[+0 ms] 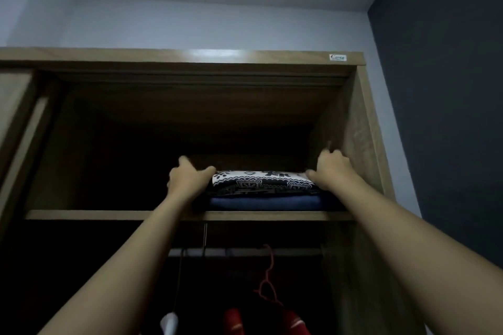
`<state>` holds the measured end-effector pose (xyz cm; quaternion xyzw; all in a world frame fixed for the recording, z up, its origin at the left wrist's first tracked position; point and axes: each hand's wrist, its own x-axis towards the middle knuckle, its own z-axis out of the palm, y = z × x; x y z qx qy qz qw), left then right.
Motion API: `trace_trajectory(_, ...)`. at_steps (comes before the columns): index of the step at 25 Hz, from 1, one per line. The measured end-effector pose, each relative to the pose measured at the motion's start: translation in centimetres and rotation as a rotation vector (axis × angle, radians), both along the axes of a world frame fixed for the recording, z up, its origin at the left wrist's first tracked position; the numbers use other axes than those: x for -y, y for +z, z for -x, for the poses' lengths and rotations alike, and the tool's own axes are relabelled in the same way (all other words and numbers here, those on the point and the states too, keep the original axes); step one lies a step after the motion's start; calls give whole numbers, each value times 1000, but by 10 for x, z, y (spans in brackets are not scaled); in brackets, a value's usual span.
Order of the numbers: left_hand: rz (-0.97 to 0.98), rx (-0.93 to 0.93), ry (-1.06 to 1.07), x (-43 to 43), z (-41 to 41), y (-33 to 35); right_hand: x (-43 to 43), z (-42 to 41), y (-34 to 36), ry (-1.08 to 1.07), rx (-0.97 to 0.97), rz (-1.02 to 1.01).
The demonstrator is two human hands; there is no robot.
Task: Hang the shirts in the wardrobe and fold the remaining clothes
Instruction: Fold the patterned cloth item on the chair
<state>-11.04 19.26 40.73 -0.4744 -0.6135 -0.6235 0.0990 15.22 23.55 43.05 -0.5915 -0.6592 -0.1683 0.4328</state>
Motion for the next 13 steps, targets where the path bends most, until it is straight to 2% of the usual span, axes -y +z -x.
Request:
trace_trajectory(4, -105, -216, 73, -12, 9, 0, 0, 3, 11, -166, 179, 75)
trace_trajectory(7, -24, -335, 99, -10, 11, 3, 13, 5, 8, -246, 255, 223)
trace_trajectory(9, 40, -354, 87, -6, 17, -1, 28, 11, -1, -374, 333, 231)
trace_trajectory(11, -65, -341, 56, 6, 24, -16, 45, 21, -19, -462, 370, 13)
trace_trajectory(13, -274, -356, 36, 28, 29, -39, 54, 33, -43, -345, 339, -343)
